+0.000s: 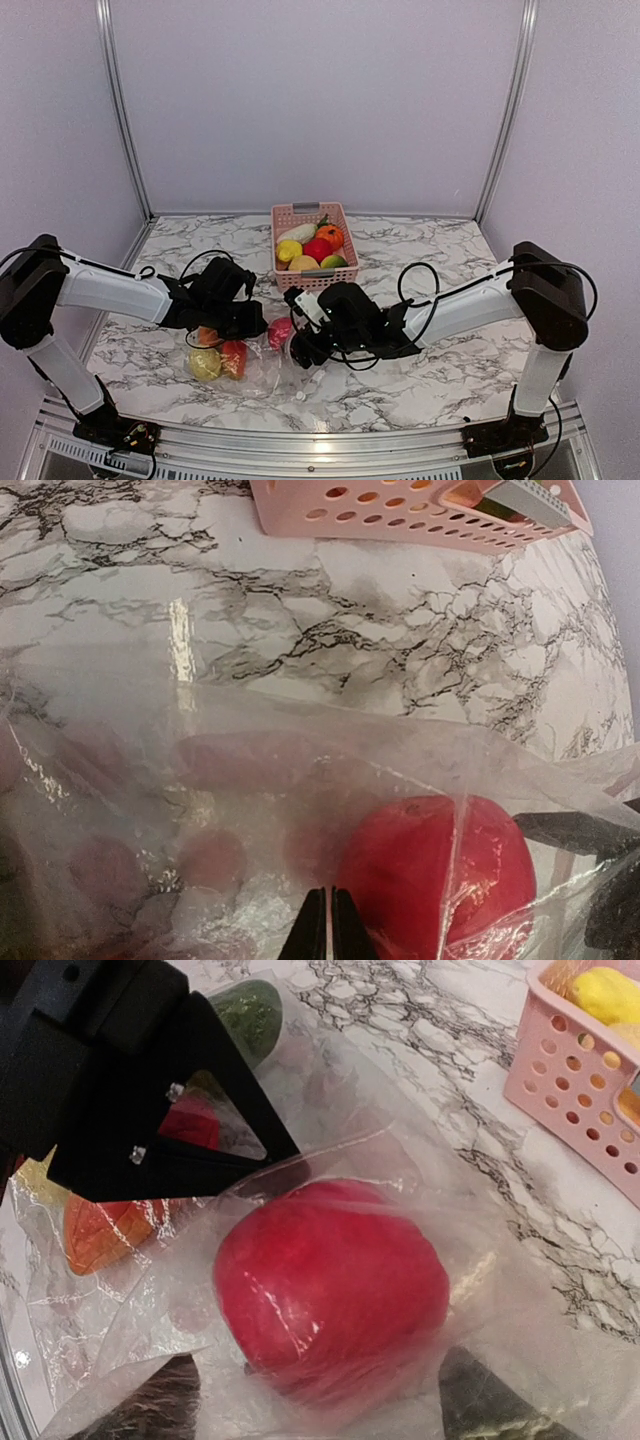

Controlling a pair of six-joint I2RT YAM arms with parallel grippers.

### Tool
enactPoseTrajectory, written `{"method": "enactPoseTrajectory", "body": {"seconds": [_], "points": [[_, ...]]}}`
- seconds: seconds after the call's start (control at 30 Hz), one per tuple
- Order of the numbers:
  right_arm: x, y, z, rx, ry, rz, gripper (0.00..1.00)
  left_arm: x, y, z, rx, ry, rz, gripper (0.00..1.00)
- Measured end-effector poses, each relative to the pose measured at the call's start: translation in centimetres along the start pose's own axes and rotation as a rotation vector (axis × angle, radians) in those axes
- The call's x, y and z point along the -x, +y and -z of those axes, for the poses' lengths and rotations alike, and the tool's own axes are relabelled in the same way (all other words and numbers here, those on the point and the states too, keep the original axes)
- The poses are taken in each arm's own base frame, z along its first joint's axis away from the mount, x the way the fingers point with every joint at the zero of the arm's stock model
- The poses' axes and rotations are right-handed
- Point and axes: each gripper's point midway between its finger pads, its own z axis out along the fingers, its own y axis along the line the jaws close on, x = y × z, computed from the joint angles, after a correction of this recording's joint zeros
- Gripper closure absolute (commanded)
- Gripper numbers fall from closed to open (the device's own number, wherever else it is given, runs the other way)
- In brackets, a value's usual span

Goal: Open the zip-top bag and remove the fake food
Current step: Pick up the fake fruit from the zipper food storage bag.

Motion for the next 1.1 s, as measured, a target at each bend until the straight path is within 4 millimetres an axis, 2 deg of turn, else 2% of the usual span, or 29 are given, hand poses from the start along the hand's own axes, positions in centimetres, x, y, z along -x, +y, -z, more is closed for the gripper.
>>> {"method": "enactPoseTrajectory", "body": {"seconds": [0.3,0.57,0.77,0.87,1.1], "points": [[1.1,0.1,0.3,0.001,-0.041,0.019,0.11,-1.3,0.8,-1.3,0.022,0.044,-0.018,0.96],[3.4,0.4,1.6,0.007,-0.113,0.026,0.11,-1.3,0.1,-1.6,0.009,0.046,-0.036,0.96],[2.7,-0.1,1.6,-0.016,-0.102,0.035,0.21,-1.2,0.4,-1.5,0.025,0.041,-0.042,0.96],[1.7,-0.5,1.5,-0.032,-0.081,0.037,0.25,-1.3,0.5,-1.5,0.030,0.042,-0.044,0.96],[0.4,-1.1,0.9,-0.051,-0.055,0.038,0.25,-1.2,0.5,-1.5,0.033,0.040,-0.044,0.96]]}}
